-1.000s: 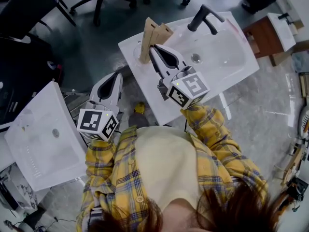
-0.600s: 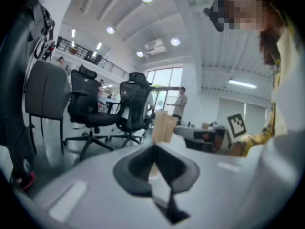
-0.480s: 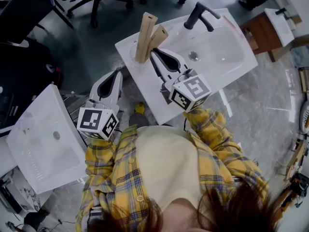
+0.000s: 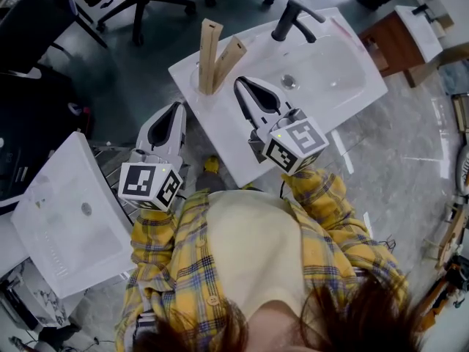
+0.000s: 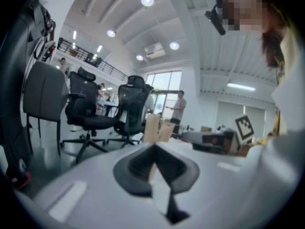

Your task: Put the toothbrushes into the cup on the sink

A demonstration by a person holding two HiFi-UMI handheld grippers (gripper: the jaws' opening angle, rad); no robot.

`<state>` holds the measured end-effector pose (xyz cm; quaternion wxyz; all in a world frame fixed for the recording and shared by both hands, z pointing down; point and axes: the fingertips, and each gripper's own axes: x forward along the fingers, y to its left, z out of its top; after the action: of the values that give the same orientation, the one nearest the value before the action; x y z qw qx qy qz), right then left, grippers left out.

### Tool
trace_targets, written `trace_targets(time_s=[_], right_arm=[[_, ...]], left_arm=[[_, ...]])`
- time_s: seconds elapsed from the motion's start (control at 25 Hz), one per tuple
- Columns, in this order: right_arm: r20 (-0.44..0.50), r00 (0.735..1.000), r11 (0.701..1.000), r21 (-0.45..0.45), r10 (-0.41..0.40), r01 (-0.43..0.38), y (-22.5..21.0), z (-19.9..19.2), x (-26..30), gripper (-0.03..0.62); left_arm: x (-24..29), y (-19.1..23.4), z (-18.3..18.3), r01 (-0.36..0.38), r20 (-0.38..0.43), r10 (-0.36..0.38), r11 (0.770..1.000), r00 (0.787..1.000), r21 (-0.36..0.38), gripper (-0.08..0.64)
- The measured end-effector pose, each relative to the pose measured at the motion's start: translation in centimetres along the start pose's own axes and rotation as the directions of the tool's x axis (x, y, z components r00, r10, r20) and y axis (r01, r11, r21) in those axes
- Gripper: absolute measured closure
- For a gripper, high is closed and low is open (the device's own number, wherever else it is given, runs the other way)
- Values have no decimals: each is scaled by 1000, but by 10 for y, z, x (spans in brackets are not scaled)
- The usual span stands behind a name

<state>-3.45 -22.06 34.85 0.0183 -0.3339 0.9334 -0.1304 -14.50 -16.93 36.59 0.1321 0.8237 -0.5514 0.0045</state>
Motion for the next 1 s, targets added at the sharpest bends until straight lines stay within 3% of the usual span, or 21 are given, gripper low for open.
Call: trace_targets(time_s=[0.36,1.0], right_arm=[[-29,998,999,-8,-54,53,-9,-3,-22,577],[-66,994,996,5,-89,89,-8,-17,-36,578]], left_arm=[[3,-12,4,19,10,-19,1000,1000,10,553],[-5,-8,-1,-20,5,20,1000,1000,-4,552]])
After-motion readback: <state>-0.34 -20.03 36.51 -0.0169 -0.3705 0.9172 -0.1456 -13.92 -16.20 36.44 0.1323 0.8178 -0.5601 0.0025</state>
